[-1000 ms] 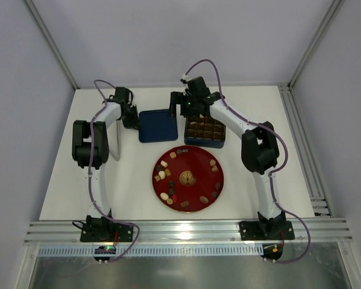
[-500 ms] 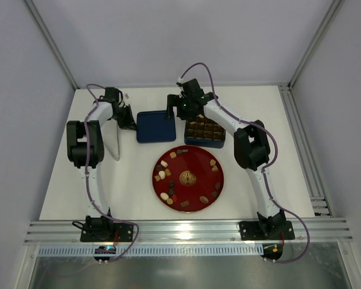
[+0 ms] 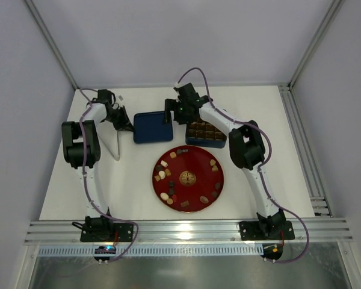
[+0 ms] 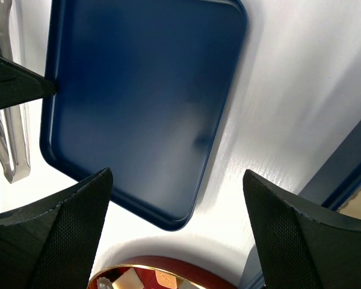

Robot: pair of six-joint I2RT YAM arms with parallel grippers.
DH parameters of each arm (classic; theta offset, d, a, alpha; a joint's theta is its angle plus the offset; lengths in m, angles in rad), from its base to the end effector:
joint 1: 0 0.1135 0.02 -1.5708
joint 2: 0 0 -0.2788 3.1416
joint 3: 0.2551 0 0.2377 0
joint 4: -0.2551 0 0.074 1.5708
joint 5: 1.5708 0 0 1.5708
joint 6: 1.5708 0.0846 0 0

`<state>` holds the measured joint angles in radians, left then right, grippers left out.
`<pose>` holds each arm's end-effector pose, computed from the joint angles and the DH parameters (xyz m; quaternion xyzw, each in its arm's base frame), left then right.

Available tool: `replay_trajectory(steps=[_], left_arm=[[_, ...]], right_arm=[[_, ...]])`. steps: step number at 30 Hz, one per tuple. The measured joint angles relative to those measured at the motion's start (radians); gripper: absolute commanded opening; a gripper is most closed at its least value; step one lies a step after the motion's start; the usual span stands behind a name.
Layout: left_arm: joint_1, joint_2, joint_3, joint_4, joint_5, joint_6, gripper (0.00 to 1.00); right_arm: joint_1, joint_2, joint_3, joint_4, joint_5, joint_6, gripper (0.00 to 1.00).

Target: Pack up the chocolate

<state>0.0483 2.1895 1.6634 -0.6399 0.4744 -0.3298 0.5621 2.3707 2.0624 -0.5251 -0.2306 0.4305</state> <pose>0.4708 -0.0159 0.1398 -0.1325 0.9441 -0.2553 0.1612 0.4656 0.3161 0.1794 -0.1023 0.9219 0.2648 0.2637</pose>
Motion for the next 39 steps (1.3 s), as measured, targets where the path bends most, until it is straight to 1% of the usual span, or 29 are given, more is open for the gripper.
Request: replay_trajectory(steps=[25, 31, 33, 36, 37, 39], left_arm=[[0.04, -0.02, -0.067, 0.044, 0.097, -0.039, 0.0], [0.04, -0.025, -0.079, 0.053, 0.112, -0.053, 0.0], [0.042, -0.028, -0.081, 0.056, 0.115, -0.056, 0.0], [0.044, -0.035, -0.082, 0.061, 0.121, -0.059, 0.0], [0.045, -0.038, -0.082, 0.061, 0.122, -0.06, 0.0], [0.046, -0.043, -0.084, 0.066, 0.127, -0.06, 0.0]], right_arm=[[0.011, 0.079, 0.029, 0.012, -0.03, 0.151, 0.86], [0.011, 0.08, 0.028, 0.072, -0.096, 0.209, 0.81], [0.011, 0.08, 0.028, 0.099, -0.119, 0.232, 0.77], [0.012, 0.08, 0.026, 0.137, -0.151, 0.262, 0.69], [0.012, 0.08, 0.024, 0.151, -0.159, 0.272, 0.63], [0.013, 0.08, 0.019, 0.174, -0.182, 0.287, 0.56]])
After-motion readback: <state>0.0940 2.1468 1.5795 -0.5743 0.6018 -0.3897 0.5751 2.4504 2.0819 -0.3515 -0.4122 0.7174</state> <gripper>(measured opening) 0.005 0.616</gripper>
